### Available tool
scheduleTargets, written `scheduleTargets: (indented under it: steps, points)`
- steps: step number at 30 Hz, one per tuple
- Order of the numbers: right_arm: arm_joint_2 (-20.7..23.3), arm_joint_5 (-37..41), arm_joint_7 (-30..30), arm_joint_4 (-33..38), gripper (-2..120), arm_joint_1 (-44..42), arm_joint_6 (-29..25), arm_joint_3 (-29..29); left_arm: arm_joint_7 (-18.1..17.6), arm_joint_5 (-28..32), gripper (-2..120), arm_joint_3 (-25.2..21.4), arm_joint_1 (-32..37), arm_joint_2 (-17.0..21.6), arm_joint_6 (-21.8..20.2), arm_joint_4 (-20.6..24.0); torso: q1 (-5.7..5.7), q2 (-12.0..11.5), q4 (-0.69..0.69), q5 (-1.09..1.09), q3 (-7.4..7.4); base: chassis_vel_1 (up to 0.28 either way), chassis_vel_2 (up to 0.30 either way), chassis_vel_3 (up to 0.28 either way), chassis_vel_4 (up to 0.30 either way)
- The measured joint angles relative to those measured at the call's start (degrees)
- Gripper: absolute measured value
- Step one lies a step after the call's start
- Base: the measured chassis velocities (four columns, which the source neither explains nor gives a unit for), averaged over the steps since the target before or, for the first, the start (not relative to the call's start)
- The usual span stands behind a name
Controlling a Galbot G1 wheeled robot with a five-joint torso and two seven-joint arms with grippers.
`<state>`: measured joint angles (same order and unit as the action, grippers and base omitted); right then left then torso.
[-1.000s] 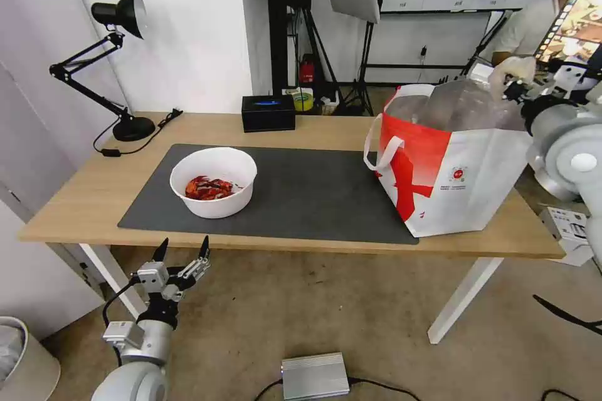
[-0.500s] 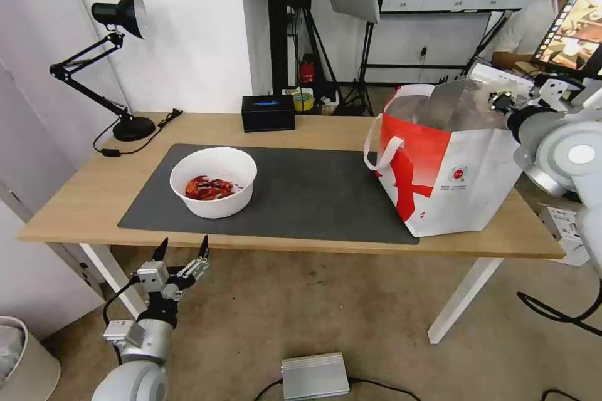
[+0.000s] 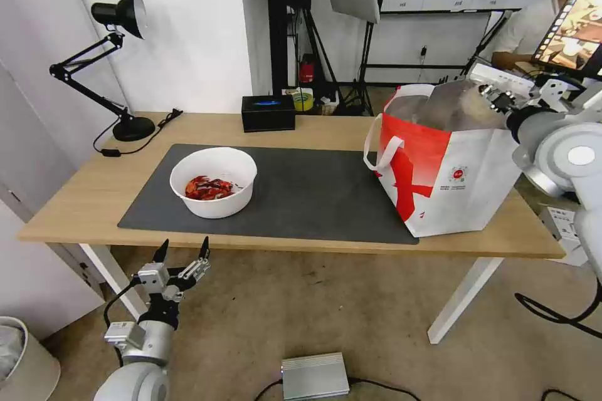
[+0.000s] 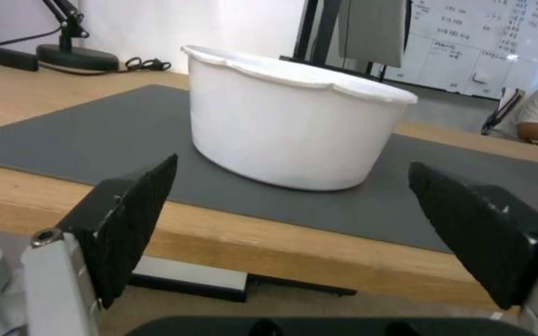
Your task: Pick up the trash from the table and place it into the takeout bag.
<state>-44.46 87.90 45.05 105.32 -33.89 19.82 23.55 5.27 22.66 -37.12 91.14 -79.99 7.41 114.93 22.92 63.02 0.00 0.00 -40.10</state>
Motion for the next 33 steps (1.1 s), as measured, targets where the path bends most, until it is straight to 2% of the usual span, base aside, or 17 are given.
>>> scheduleTargets:
  steps: [3, 17, 23, 26, 33]
  points:
    - [-0.19, -0.91, -1.00, 0.15, 92, -0.48, -0.51, 0.04, 0.00, -0.01, 100, -0.03, 0.01, 0.00, 0.01, 0.04, 0.00, 0.00, 0.00, 0.00, 0.00, 0.000, 0.000, 0.000, 0.000]
    - [-1.78, 0.62, -0.36, -0.79, 92, 0.03, -4.71, 0.36, 0.01, 0.09, 100, -0.27, 0.04, 0.01, 0.09, 0.14, 0.00, 0.00, 0.00, 0.00, 0.00, 0.000, 0.000, 0.000, 0.000]
    - [-1.48, 0.52, -3.22, -0.06, 94, -0.98, -4.74, 0.56, 0.05, 0.20, 100, -0.48, 0.18, 0.11, 0.25, 0.14, 0.00, 0.00, 0.00, 0.00, 0.00, 0.000, 0.000, 0.000, 0.000]
    - [-1.45, 0.64, -4.46, 0.26, 98, -1.00, -4.85, 0.38, 0.09, 0.20, 100, -0.48, 0.26, 0.11, 0.30, 0.13, 0.00, 0.00, 0.00, 0.00, 0.00, 0.000, 0.000, 0.000, 0.000]
    - [-1.59, 1.66, -3.68, 0.05, 100, -0.65, -4.67, 0.39, 0.12, 0.18, 100, -0.47, 0.24, 0.20, 0.30, 0.14, 0.00, 0.00, 0.00, 0.00, 0.00, 0.000, 0.000, 0.000, 0.000]
